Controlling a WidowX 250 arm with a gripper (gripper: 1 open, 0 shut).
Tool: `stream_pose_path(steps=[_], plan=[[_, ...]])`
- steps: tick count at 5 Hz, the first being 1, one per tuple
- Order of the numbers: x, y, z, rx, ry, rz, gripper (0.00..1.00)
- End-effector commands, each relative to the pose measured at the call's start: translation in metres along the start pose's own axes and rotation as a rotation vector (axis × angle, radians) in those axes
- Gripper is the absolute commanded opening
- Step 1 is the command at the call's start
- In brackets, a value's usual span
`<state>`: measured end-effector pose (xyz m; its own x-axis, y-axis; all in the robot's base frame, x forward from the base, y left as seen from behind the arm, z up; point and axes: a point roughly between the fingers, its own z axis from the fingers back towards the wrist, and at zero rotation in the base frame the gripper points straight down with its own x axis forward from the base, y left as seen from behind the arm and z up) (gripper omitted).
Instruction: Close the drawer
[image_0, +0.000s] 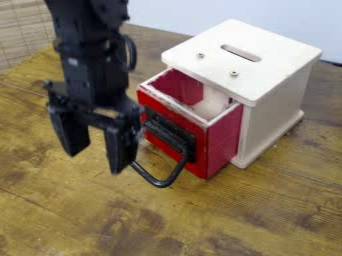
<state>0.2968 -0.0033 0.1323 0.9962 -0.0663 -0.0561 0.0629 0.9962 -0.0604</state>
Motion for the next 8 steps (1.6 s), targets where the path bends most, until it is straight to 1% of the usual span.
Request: stream_pose_path(steps=[1,2,3,4,5,8], plan=[[0.009,0.013,0.023,-0.005,-0.039,-0.02,1.0],[0.001,-0.002,0.032,0.007,-0.012,0.053,1.0],[-0.008,-0.019,0.041,0.013,0.018,0.086,1.0],[-0.007,-0.015,0.035,0.025,0.03,0.062,1.0],[-0.006,-0.007,0.028,0.026,0.034,0.046,1.0],[0.002,0.008,0.02,0.027,0.053,0.088,1.0]])
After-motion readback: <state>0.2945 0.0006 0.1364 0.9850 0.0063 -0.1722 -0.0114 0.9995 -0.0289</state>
